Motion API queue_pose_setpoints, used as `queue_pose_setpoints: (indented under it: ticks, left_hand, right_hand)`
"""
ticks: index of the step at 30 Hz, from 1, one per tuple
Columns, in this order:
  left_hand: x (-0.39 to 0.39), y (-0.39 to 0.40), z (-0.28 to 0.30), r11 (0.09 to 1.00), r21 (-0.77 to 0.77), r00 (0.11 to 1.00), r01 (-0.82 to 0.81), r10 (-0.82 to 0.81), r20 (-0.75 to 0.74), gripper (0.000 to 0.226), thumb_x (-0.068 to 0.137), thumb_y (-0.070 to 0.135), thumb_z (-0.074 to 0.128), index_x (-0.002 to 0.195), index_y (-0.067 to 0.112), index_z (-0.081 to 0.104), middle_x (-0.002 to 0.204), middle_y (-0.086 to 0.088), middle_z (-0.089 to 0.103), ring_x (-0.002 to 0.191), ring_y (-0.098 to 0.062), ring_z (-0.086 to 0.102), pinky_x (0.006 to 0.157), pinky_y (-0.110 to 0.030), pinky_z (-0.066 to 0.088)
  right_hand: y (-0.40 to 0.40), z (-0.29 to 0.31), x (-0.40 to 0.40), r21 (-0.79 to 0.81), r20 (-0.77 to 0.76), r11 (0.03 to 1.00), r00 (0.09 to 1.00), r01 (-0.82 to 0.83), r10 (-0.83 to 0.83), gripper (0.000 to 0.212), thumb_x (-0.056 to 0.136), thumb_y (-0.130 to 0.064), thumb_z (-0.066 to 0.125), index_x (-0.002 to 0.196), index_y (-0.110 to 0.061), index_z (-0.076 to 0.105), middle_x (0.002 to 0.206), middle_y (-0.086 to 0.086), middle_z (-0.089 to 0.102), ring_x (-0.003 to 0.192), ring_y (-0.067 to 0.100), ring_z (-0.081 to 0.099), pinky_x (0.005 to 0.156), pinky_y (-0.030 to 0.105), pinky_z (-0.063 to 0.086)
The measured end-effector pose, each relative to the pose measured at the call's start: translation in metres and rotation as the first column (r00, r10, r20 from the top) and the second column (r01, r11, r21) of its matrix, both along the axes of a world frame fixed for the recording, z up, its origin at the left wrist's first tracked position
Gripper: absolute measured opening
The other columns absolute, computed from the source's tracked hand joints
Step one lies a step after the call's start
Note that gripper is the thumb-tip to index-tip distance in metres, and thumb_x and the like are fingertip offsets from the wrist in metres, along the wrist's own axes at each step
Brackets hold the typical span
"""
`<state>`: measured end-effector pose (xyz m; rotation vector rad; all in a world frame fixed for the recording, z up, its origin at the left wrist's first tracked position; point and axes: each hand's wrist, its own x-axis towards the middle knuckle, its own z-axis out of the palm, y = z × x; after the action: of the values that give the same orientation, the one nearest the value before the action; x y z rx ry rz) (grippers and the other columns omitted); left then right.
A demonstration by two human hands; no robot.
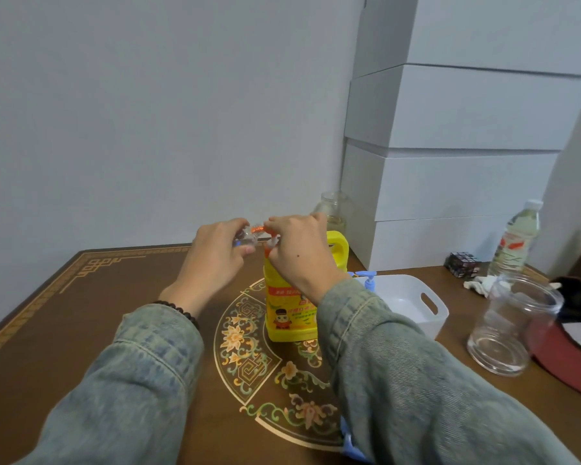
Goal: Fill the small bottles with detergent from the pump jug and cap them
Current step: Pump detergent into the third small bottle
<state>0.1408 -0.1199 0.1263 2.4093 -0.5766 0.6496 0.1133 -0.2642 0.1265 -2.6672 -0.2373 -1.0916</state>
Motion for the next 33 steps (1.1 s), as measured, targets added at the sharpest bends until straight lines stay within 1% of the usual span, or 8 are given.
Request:
queue_pose_setpoints:
  ticks: [3, 5, 7, 11, 16, 20, 28, 33]
  left_hand:
    - [-0.001, -0.001, -0.005, 1.000, 0.001, 1.000, 0.005, -0.005, -0.015, 0.040, 0.086, 0.019, 0.069, 0.124, 0.011, 0.061, 0.111, -0.013, 0.069, 0.104, -0.029, 0.062, 0.087, -0.034, 0.045]
    - [-0.003, -0.001, -0.011, 1.000, 0.001, 0.999, 0.007, -0.007, -0.032, 0.039, 0.086, 0.020, 0.068, 0.123, 0.010, 0.061, 0.109, -0.013, 0.069, 0.102, -0.029, 0.062, 0.084, -0.032, 0.043]
    - [-0.003, 0.000, -0.009, 1.000, 0.000, 1.000, 0.009, -0.009, -0.023, 0.038, 0.085, 0.020, 0.069, 0.121, 0.011, 0.062, 0.106, -0.012, 0.070, 0.098, -0.028, 0.062, 0.082, -0.031, 0.043]
    - [-0.001, -0.001, 0.001, 1.000, 0.009, 1.000, 0.001, -0.001, 0.013, 0.039, 0.085, 0.020, 0.069, 0.123, 0.011, 0.062, 0.110, -0.012, 0.069, 0.099, -0.029, 0.063, 0.084, -0.033, 0.044]
    - [-0.004, -0.002, -0.012, 1.000, -0.009, 0.999, -0.005, 0.005, -0.041, 0.040, 0.085, 0.021, 0.070, 0.123, 0.013, 0.062, 0.113, -0.012, 0.069, 0.106, -0.028, 0.062, 0.088, -0.033, 0.044]
    - [-0.003, -0.001, -0.002, 0.999, -0.034, 1.000, -0.002, 0.001, -0.030, 0.036, 0.085, 0.020, 0.069, 0.120, 0.012, 0.063, 0.111, -0.010, 0.069, 0.103, -0.027, 0.061, 0.082, -0.027, 0.039]
    - [-0.003, -0.001, -0.007, 0.999, -0.048, 0.998, -0.006, 0.003, -0.060, 0.037, 0.085, 0.021, 0.069, 0.121, 0.014, 0.063, 0.111, -0.010, 0.069, 0.107, -0.026, 0.061, 0.085, -0.027, 0.039]
    - [-0.005, -0.002, -0.011, 0.999, -0.046, 0.999, -0.012, 0.009, -0.050, 0.039, 0.086, 0.021, 0.068, 0.124, 0.013, 0.061, 0.114, -0.011, 0.068, 0.110, -0.026, 0.060, 0.084, -0.023, 0.036]
  right_hand:
    - [0.001, -0.007, 0.002, 0.022, -0.022, 1.000, 1.000, 0.003, -0.003, 0.026, 0.073, -0.009, 0.058, 0.091, -0.020, 0.072, 0.093, 0.000, 0.073, 0.092, 0.025, 0.066, 0.080, 0.037, 0.027]
    - [0.003, -0.012, 0.001, 0.004, -0.039, 1.000, 0.999, 0.006, -0.006, 0.019, 0.070, -0.010, 0.052, 0.079, -0.020, 0.064, 0.081, -0.002, 0.068, 0.083, 0.025, 0.065, 0.075, 0.035, 0.023]
    - [0.002, -0.008, 0.000, -0.034, -0.033, 0.999, 0.999, 0.002, -0.004, 0.014, 0.070, -0.012, 0.049, 0.074, -0.021, 0.060, 0.079, -0.001, 0.067, 0.081, 0.025, 0.064, 0.074, 0.035, 0.021]
    - [-0.002, 0.002, 0.003, -0.062, -0.008, 0.998, 1.000, -0.002, 0.001, 0.024, 0.075, -0.015, 0.057, 0.092, -0.018, 0.073, 0.097, 0.003, 0.075, 0.093, 0.025, 0.066, 0.082, 0.038, 0.026]
    - [-0.001, -0.013, 0.001, -0.040, -0.037, 0.999, 0.999, -0.018, 0.016, 0.016, 0.069, -0.013, 0.050, 0.076, -0.021, 0.062, 0.076, -0.003, 0.065, 0.078, 0.024, 0.063, 0.072, 0.036, 0.022]
    - [-0.005, -0.003, 0.005, -0.074, -0.005, 0.997, 1.000, -0.021, 0.021, 0.021, 0.069, -0.014, 0.055, 0.084, -0.019, 0.069, 0.089, -0.001, 0.072, 0.087, 0.025, 0.065, 0.075, 0.037, 0.022]
    - [-0.004, -0.010, 0.006, -0.057, 0.007, 0.998, 1.000, -0.030, 0.030, 0.015, 0.069, -0.013, 0.051, 0.075, -0.021, 0.062, 0.077, -0.004, 0.065, 0.082, 0.022, 0.063, 0.074, 0.037, 0.024]
    - [-0.001, -0.020, 0.003, -0.048, 0.062, 0.998, 0.998, -0.026, 0.029, 0.028, 0.065, -0.010, 0.059, 0.090, -0.017, 0.071, 0.092, 0.001, 0.073, 0.090, 0.023, 0.067, 0.075, 0.036, 0.024]
